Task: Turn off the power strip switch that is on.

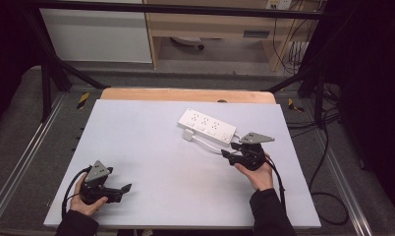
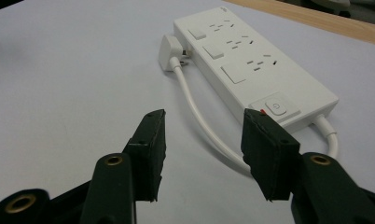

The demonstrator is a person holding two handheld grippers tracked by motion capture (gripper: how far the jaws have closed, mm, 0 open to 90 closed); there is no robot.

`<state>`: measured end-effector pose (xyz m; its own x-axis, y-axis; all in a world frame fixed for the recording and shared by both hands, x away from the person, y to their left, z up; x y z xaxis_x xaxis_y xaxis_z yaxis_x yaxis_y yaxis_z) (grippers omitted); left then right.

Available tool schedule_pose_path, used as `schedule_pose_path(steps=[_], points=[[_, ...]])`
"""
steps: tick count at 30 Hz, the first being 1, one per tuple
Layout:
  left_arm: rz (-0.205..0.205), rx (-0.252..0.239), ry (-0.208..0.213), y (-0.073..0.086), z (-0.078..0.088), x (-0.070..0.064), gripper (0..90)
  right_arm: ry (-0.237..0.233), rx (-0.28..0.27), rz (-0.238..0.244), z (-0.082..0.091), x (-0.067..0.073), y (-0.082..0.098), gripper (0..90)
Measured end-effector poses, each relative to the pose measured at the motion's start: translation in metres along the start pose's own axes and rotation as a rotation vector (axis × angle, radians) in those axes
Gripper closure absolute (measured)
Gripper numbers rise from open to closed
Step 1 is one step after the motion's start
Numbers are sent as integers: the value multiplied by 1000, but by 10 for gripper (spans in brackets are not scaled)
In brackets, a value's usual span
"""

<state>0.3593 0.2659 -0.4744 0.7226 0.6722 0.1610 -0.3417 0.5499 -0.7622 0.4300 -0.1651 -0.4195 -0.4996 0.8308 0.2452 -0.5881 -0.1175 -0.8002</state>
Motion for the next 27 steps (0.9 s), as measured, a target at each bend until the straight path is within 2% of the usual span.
schedule_pose_path(steps=[10, 27], points=[[0, -1, -2, 0, 0, 0, 49, 7, 4, 13, -4, 3, -8, 575], [6, 0, -2, 0, 0, 1, 49, 22, 6, 7, -16, 4, -17, 687]])
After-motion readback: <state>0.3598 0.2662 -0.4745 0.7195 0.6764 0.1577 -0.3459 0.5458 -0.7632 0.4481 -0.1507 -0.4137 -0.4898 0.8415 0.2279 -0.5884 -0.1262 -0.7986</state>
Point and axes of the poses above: each handheld gripper's, and its own axes: z roughly backward along the jaws, y roughly out of its underside, x roughly to its left, the point moved 4 cm from there along -z, roughly forward along the jaws, and after that the axes turned 13 degrees about -z, right-handed, at the moved point
